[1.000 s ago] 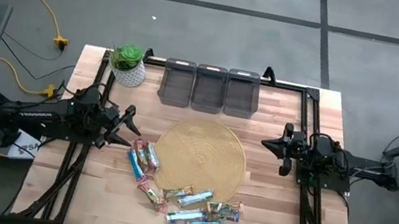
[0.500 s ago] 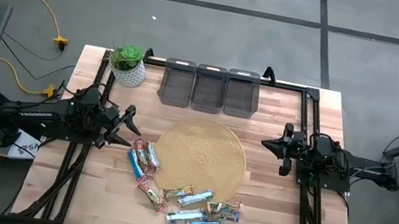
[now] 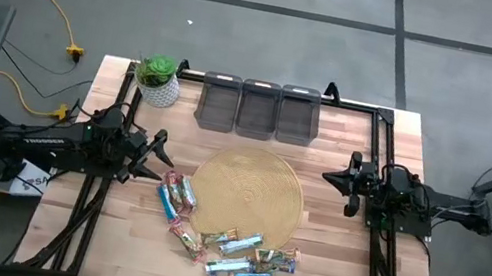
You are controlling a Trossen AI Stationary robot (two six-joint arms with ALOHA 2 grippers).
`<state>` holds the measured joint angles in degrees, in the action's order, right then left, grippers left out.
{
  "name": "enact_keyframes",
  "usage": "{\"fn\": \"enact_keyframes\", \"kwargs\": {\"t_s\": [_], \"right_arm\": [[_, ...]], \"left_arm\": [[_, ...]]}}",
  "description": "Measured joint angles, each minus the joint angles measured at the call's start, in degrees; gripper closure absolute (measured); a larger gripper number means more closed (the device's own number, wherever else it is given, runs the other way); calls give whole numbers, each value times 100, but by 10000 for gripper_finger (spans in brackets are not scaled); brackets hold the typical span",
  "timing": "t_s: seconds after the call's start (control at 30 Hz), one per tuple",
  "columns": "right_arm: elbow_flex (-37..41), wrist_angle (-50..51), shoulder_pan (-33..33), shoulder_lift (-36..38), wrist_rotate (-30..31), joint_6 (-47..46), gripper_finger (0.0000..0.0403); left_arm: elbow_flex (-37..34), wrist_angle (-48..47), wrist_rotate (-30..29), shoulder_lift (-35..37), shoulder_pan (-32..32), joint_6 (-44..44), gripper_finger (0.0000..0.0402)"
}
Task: Pick and place Granola Bars by type
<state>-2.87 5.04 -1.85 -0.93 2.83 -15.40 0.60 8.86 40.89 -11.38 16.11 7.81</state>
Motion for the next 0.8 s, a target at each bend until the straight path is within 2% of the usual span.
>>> {"fn": "enact_keyframes", "kwargs": {"t_s": [0.43,0.7,0.8], "right_arm": [[0,0,0,0,2,0,402],[-1,-1,2,-2,2,1,402],[-2,-1,0,-2,1,0,402]], "left_arm": [[0,74,2,2,-1,59,172],[68,231,-8,2,-2,1463,172],[279,232,-180,-6,-2,1789,172]]}}
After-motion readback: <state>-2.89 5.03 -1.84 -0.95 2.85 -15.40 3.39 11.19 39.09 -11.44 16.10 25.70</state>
